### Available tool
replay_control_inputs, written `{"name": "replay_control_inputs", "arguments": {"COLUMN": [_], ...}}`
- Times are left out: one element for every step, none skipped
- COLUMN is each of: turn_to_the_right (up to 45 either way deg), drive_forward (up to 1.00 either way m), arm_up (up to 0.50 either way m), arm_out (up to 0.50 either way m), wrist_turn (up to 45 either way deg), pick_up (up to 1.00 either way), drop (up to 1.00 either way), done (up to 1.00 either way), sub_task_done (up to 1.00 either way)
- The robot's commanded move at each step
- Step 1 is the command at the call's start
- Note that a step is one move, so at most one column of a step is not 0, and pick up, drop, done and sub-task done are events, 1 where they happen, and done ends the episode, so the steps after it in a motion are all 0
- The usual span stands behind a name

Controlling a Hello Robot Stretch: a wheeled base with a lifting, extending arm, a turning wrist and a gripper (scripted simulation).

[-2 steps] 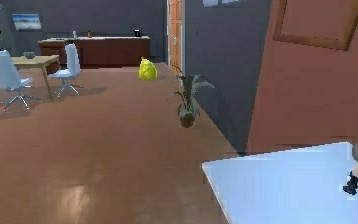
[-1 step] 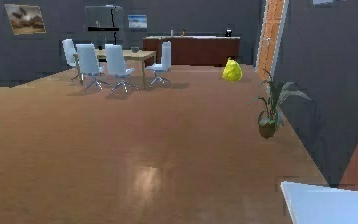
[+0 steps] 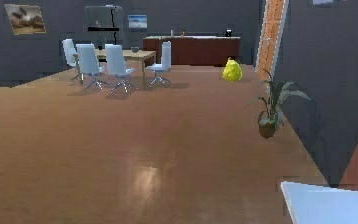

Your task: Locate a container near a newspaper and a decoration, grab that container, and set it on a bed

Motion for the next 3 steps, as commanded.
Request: {"name": "replay_control_inputs", "arguments": {"turn_to_the_right": [0.0,0.0,0.0], "drive_forward": [0.0,0.0,0.0], "arm_up": [0.38,0.0,0.0], "arm_out": [0.0,0.48,0.0], "wrist_turn": [0.0,0.0,45.0], "pick_up": [0.0,0.0,0.0], "drop": [0.0,0.0,0.0], "done": [0.0,0.0,0.0], "sub_task_done": [0.0,0.0,0.0]}}
